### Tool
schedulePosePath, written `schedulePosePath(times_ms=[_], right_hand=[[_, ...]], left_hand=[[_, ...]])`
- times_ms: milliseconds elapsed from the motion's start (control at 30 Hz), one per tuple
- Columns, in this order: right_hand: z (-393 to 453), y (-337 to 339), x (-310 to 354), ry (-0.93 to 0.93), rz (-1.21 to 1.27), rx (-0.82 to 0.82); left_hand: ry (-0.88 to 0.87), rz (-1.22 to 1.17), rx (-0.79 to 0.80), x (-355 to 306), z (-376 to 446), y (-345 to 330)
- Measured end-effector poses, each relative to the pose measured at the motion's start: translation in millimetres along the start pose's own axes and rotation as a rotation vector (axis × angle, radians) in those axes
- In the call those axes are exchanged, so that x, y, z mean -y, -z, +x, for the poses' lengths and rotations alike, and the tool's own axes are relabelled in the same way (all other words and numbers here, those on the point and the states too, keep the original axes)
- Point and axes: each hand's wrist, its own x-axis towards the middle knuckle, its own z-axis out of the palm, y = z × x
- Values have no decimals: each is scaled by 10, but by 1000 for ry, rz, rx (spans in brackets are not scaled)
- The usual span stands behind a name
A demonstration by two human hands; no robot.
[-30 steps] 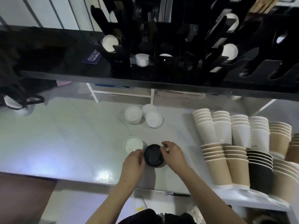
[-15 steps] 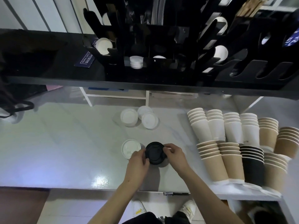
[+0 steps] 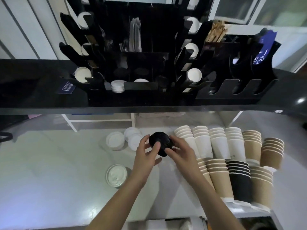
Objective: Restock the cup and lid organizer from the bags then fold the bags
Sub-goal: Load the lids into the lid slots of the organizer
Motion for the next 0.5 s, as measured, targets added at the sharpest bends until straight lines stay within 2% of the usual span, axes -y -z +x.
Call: schedulePosePath(times_ms=[100,267,500], right_hand=[[87,197,114,85,5,5],[241,523,268,122,49,68],[455,966,384,262,-74,11]], left_hand=[[-15,-94,29,-176,46,-214],[-95,-111,53,-358,155,-530],[-139,-120,69,-512,265,-1023]])
